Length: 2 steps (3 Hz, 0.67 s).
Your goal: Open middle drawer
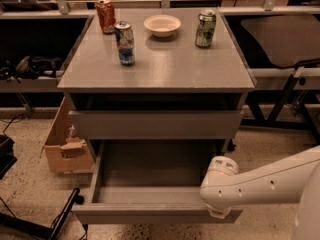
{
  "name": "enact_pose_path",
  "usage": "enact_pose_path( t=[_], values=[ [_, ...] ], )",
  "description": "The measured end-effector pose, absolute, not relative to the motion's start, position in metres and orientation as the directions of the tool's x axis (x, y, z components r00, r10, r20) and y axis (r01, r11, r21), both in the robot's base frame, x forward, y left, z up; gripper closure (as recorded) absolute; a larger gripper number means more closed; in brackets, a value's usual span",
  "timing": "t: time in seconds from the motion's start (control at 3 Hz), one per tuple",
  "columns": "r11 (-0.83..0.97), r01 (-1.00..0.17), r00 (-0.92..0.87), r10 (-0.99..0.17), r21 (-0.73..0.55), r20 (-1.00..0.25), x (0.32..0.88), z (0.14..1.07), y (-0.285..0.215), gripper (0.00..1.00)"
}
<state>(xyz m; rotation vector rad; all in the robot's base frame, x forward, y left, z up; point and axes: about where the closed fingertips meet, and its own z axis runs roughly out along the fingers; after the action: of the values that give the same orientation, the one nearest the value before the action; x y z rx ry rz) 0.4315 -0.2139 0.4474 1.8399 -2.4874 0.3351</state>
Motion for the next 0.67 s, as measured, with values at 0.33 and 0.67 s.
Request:
enact_pose_path(
  t=[0.33,0.67],
  values=[
    [0.305,-0.939,-0.330,-0.929,-0.157,0.168,0.4123,0.4537,-0.2193,1.00],
    [0.309,-0.938,-0.334,-0.927,-0.156,0.169,0.4109,0.4546,-0.2199,1.00]
  ],
)
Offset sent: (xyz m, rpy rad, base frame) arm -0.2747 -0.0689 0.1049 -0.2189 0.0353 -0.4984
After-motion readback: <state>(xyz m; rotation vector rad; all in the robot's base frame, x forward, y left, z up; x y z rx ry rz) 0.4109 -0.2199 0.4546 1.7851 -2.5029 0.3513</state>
